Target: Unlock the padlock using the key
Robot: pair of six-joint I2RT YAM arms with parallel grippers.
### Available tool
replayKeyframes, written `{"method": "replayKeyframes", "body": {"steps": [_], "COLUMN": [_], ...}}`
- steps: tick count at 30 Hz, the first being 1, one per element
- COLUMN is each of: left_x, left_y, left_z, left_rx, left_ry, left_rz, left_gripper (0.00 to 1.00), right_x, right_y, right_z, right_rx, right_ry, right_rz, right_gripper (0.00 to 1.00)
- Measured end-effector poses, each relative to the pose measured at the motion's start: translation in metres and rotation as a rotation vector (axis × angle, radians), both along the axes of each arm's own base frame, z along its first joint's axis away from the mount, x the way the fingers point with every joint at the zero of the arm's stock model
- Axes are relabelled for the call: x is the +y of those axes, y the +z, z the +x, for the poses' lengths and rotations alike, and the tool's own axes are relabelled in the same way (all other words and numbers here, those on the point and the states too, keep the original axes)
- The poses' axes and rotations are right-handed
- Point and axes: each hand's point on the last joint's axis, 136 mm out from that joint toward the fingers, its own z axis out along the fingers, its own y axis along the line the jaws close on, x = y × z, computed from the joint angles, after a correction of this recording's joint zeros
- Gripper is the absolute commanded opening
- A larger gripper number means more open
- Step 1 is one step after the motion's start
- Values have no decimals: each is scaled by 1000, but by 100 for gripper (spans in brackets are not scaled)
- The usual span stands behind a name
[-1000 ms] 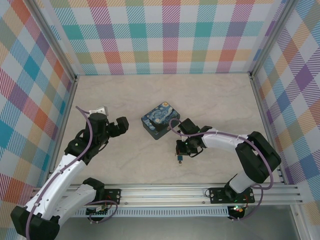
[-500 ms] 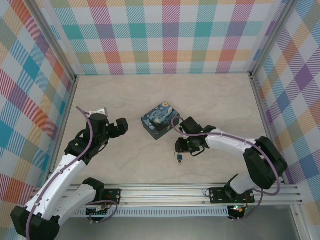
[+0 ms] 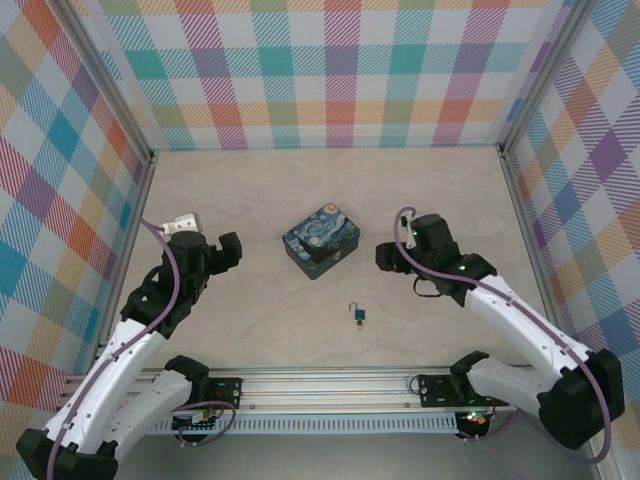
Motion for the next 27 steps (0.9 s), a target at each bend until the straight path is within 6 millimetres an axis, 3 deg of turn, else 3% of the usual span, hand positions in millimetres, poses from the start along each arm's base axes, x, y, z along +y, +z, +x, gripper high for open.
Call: {"method": "replayKeyframes", "body": {"steps": [4, 12, 21, 27], "left_x": [12, 29, 33, 31], "left_y": [11, 33, 23, 9], "left_z": [-4, -18, -21, -14], "left_rx": [-43, -127, -109, -80], "left_ry": [32, 63, 59, 51], "left_rz": [48, 120, 174, 203], "left_gripper": [100, 100, 100, 100], "right_x": [-29, -74, -122, -129], "right_y": [5, -13, -65, -99], "right_z": [8, 13, 22, 42], "right_rx": [-77, -147, -185, -167], "right_ry": [-57, -158, -281, -285], "right_rz": [-34, -100, -152, -151], "right_gripper": [100, 100, 100, 100]}}
